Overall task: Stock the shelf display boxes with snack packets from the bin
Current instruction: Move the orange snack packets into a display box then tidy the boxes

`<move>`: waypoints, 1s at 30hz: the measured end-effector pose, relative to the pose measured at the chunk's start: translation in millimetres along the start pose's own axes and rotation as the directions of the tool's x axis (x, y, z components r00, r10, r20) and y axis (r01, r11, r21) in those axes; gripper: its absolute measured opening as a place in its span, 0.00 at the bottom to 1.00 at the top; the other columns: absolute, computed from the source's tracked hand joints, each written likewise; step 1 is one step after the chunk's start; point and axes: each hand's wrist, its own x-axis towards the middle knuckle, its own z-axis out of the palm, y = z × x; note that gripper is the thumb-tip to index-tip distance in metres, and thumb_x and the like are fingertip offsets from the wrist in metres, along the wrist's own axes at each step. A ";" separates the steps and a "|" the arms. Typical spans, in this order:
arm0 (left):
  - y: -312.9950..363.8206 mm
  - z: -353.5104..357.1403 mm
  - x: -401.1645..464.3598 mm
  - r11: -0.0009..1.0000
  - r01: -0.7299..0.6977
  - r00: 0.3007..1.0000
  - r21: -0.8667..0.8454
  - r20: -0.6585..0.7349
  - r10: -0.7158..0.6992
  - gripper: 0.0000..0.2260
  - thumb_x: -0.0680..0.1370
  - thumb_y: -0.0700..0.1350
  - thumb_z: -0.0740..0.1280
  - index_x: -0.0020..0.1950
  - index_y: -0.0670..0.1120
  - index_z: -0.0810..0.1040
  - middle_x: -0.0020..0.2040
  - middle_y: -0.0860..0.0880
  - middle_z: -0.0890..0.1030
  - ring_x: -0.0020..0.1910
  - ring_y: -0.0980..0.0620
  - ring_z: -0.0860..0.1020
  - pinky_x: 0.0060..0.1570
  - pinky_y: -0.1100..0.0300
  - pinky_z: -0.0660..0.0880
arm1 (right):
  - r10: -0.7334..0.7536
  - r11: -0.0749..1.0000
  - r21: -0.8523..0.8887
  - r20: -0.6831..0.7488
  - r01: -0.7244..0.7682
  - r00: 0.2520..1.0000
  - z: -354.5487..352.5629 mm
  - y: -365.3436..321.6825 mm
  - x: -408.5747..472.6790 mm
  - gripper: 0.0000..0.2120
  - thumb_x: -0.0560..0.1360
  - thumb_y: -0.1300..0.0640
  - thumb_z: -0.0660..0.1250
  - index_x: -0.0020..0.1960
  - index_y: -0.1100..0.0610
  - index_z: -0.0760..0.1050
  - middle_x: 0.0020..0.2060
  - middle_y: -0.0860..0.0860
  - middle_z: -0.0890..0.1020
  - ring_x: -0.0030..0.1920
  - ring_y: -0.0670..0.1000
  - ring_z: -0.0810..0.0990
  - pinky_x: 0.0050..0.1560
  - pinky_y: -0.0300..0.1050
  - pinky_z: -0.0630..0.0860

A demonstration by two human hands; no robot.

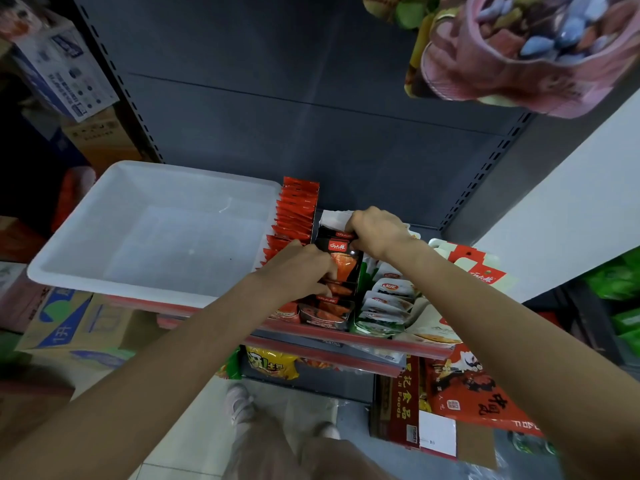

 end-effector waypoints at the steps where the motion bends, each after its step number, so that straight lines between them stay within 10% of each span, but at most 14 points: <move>1: 0.2 0.9 0.9 1.000 0.008 1.000 -0.009 -0.002 -0.008 0.13 0.75 0.51 0.69 0.59 0.49 0.79 0.56 0.52 0.80 0.57 0.52 0.75 0.62 0.55 0.65 | 0.000 1.000 0.000 -0.001 0.000 1.000 0.1 -0.2 -0.1 0.13 0.75 0.59 0.65 0.59 0.57 0.75 0.51 0.57 0.80 0.51 0.59 0.79 0.43 0.48 0.73; 22: 0.7 -3.3 4.7 0.999 -0.019 0.927 -0.032 -0.374 0.006 0.15 0.76 0.44 0.67 0.63 0.47 0.75 0.58 0.49 0.73 0.59 0.52 0.69 0.58 0.60 0.64 | 0.038 0.987 0.156 0.018 -0.041 0.999 3.0 8.1 8.4 0.12 0.72 0.56 0.71 0.55 0.54 0.79 0.52 0.57 0.80 0.51 0.58 0.79 0.49 0.48 0.76; 30: -3.7 -7.3 -11.1 0.990 -0.135 0.984 -0.025 -0.120 0.131 0.23 0.74 0.54 0.69 0.66 0.46 0.75 0.64 0.51 0.66 0.62 0.56 0.69 0.61 0.60 0.70 | 0.044 0.992 0.121 -0.012 -0.043 0.999 3.4 5.8 3.2 0.14 0.73 0.56 0.70 0.58 0.58 0.77 0.53 0.58 0.79 0.52 0.59 0.79 0.49 0.49 0.76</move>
